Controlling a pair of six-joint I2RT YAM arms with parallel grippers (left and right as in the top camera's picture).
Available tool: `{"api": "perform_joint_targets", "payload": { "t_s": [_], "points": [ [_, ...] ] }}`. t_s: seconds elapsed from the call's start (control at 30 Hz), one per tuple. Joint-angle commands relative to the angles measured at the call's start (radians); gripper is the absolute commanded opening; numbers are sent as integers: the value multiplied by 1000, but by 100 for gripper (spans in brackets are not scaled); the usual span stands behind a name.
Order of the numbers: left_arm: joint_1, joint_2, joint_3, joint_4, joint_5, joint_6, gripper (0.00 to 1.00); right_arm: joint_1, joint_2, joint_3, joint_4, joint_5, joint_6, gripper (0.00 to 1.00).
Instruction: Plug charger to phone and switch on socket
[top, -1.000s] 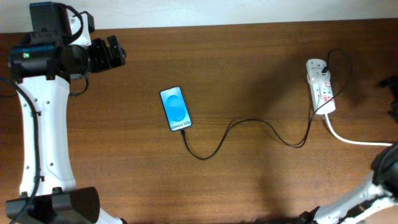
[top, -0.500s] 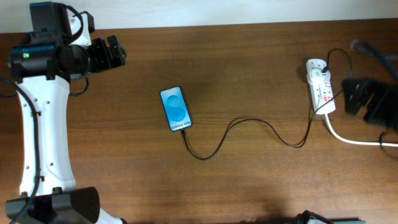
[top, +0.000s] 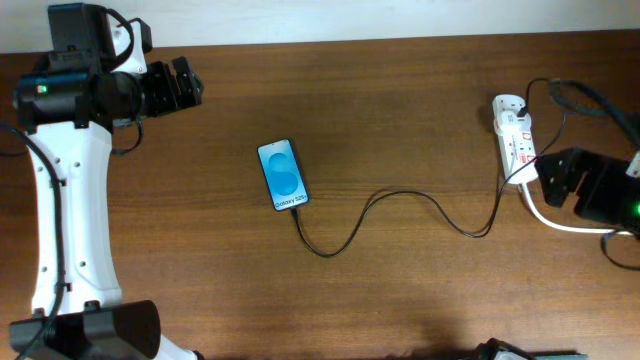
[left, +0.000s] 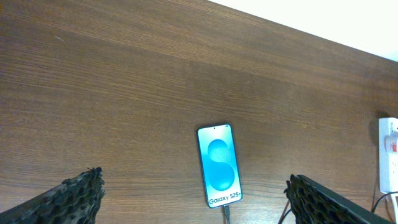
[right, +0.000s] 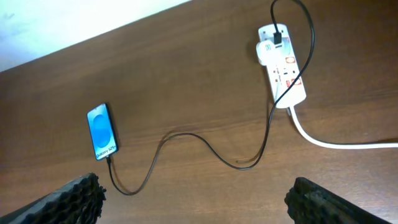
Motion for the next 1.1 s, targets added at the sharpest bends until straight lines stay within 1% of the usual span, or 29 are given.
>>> {"api": "perform_joint_targets", "payload": {
  "t_s": [0.0,0.47,0.53,0.6,0.63,0.67,0.7,0.8,0.87,0.93,1.0,1.07],
  "points": [
    [3,-7,6,-1,-10,6,100,7,45,5,0,13,-11,98],
    [3,-7,5,-1,-10,6,99,7,388,5,-5,31,-19,98],
    [3,-7,5,-1,-10,6,99,29,388,5,-6,27,-69,98],
    [3,-7,5,-1,-10,6,99,65,368,5,-3,26,-154,98],
    [3,-7,6,-1,-10,6,99,85,357,5,-4,18,-203,98],
    [3,-7,6,-1,-10,6,99,116,347,5,-3,-26,-291,98],
    [3,-7,5,-1,-10,6,99,134,346,5,4,-44,-328,98],
    [3,-7,6,-1,-10,6,99,231,296,-6,166,-55,-348,98],
    [3,-7,5,-1,-10,6,99,339,207,-76,363,1,-352,99],
    [3,-7,6,-1,-10,6,99,395,145,-138,459,49,-352,98],
    [3,-7,6,-1,-10,6,99,443,60,-230,566,89,-352,98],
    [3,-7,6,-1,-10,6,99,473,-68,-382,705,104,-352,98]
  ]
}}
